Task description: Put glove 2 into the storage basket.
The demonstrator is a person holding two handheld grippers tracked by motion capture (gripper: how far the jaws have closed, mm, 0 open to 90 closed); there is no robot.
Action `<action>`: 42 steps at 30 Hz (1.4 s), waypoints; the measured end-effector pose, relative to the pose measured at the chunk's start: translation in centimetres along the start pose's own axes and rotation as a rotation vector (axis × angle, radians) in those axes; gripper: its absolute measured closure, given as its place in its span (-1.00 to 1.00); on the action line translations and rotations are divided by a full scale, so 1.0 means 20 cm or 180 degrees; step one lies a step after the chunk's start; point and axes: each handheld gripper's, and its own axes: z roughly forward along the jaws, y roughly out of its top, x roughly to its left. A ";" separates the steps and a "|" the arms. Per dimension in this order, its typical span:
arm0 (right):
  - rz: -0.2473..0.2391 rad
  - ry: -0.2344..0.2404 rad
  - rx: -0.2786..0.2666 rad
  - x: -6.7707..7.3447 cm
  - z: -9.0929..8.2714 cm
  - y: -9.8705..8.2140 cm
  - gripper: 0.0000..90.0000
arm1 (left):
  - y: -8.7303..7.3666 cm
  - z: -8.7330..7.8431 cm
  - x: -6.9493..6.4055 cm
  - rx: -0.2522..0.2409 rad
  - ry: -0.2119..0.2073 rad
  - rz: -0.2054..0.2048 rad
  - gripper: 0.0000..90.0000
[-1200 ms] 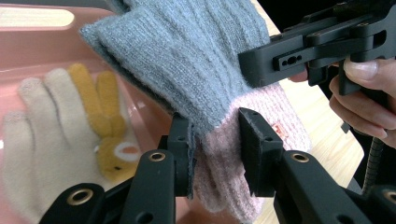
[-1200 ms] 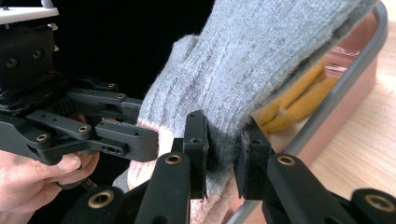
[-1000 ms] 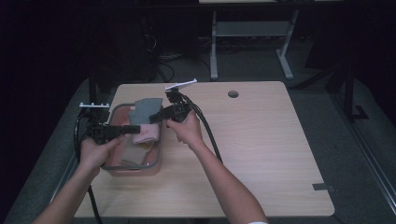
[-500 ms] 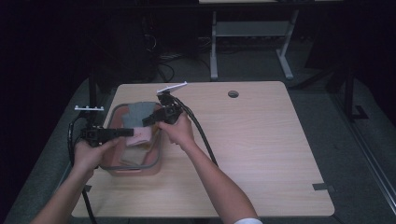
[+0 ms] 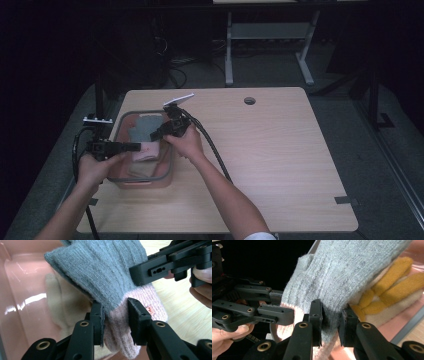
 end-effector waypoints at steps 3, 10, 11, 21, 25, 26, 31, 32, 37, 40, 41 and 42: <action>0.0008 -0.0001 0.0018 0.00 0.01 0.00 0.67 | -0.01 0.00 0.01 0.0022 0.0013 0.0010 0.51; -0.0027 -0.0088 0.0071 0.00 0.02 0.00 0.65 | -0.03 0.02 0.03 0.0027 0.0033 -0.0019 0.51; -0.0026 -0.0096 0.0078 0.00 0.02 0.00 0.65 | -0.03 0.02 0.03 0.0027 0.0033 -0.0019 0.51; -0.0025 -0.0219 0.0017 -0.02 -0.04 0.00 0.64 | -0.08 0.08 0.10 0.0321 0.0231 -0.0053 0.50; -0.0029 -0.0211 0.0010 -0.02 -0.05 0.00 0.64 | -0.08 0.08 0.11 0.0330 0.0244 -0.0102 0.46; -0.0031 -0.0199 0.0005 -0.01 -0.06 -0.01 0.63 | -0.07 0.08 0.10 0.0297 0.0267 -0.0096 0.43; -0.0055 -0.0183 -0.0007 -0.01 -0.07 -0.02 0.62 | -0.06 0.08 0.08 0.0305 0.0326 -0.0049 0.20; -0.0058 -0.0176 -0.0034 -0.01 -0.08 -0.03 0.62 | -0.05 0.07 0.08 0.0290 0.0365 -0.0018 0.18; -0.0051 -0.0173 -0.0065 -0.02 -0.12 -0.04 0.62 | -0.03 0.05 0.07 0.0278 0.0464 0.0023 0.11; -0.0036 -0.0168 -0.0099 -0.03 -0.14 -0.05 0.62 | -0.02 0.03 0.07 0.0219 0.0461 -0.0003 0.12; -0.0034 -0.0169 -0.0112 -0.03 -0.15 -0.05 0.62 | -0.02 0.03 0.07 0.0219 0.0461 -0.0003 0.14; -0.0030 -0.0162 -0.0114 -0.04 -0.16 -0.05 0.61 | 0.00 0.02 0.07 0.0218 0.0514 0.0020 0.14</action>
